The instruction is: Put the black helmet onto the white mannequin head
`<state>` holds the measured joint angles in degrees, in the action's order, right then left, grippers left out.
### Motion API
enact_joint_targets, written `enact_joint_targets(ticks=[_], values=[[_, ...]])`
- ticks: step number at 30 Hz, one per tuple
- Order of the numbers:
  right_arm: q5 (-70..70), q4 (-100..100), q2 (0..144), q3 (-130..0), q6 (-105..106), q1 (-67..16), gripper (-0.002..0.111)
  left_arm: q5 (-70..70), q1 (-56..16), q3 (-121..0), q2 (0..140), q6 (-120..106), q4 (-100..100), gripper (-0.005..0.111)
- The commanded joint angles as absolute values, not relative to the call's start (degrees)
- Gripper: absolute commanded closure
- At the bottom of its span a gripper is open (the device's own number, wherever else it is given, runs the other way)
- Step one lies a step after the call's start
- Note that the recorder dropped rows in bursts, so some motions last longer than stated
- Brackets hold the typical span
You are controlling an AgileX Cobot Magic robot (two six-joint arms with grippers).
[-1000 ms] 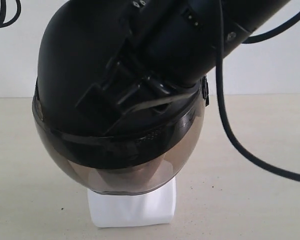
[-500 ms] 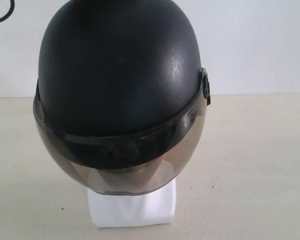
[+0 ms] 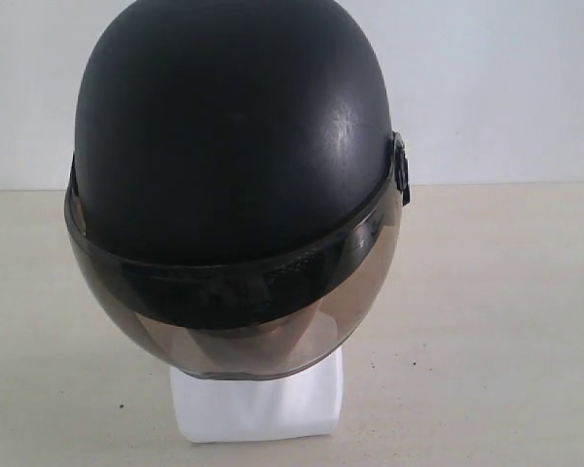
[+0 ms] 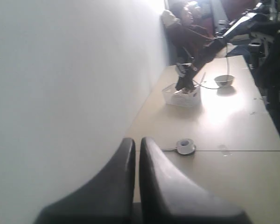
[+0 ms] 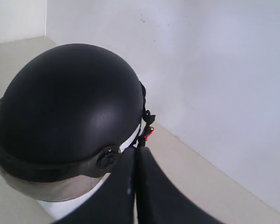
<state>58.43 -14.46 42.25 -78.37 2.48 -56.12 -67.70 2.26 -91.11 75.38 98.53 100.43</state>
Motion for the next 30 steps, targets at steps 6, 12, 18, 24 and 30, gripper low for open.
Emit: enact_joint_targets(ticks=[6, 12, 18, 24, 30], values=[[25.73, -24.61, 18.41, -44.37, -16.43, -55.92, 0.108, -52.07, 8.41, -65.89, 55.31, 98.40, 99.95, 0.102], [4.00, -24.76, 15.04, -25.22, -17.11, -55.92, 0.108, -33.74, 8.41, -43.05, 38.94, 94.58, 99.95, 0.102], [5.08, -24.51, 15.04, -19.38, -17.67, -55.92, 0.108, -20.91, 8.41, -24.11, 24.90, 98.39, 99.95, 0.102], [5.59, -24.51, 15.04, -19.38, -17.67, -55.92, 0.108, -26.92, 8.41, -21.40, 22.32, 98.38, 99.95, 0.102], [5.59, -24.51, 15.04, -19.38, -17.67, -55.92, 0.108, -28.62, 8.41, -21.40, 22.32, 98.38, 99.95, 0.102]])
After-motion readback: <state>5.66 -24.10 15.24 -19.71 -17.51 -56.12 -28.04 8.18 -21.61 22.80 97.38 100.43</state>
